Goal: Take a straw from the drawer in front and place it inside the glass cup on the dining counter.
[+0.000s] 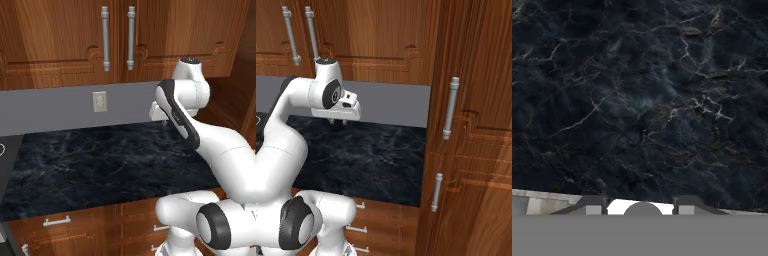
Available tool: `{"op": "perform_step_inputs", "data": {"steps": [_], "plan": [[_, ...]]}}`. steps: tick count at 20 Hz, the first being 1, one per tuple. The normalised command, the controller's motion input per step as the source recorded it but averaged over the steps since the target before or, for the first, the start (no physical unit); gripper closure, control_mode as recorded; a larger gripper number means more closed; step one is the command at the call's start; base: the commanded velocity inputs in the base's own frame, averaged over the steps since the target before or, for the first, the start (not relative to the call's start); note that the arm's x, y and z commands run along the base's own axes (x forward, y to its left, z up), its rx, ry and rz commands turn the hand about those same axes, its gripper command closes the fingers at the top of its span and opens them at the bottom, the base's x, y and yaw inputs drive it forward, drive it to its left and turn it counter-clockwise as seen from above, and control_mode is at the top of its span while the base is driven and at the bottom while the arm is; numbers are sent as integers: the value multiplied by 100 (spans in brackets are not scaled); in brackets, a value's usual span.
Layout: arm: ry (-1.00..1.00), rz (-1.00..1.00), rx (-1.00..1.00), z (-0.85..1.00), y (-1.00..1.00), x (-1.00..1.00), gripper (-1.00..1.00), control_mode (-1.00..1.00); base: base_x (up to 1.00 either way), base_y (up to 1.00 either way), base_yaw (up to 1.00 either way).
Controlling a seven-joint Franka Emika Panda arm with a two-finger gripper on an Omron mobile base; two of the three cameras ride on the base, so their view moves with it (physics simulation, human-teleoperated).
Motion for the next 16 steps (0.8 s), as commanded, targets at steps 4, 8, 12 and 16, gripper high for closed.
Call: {"op": "perform_step_inputs", "data": {"steps": [4, 8, 12, 16], "plan": [[0, 0, 0, 0, 0, -3, -100, 100, -24, 0, 0], [0, 0, 0, 0, 0, 0, -100, 100, -89, 7, 0], [0, 0, 0, 0, 0, 0, -100, 100, -64, 26, 0], [0, 0, 0, 0, 0, 0, -100, 100, -17, 50, -24]]}}
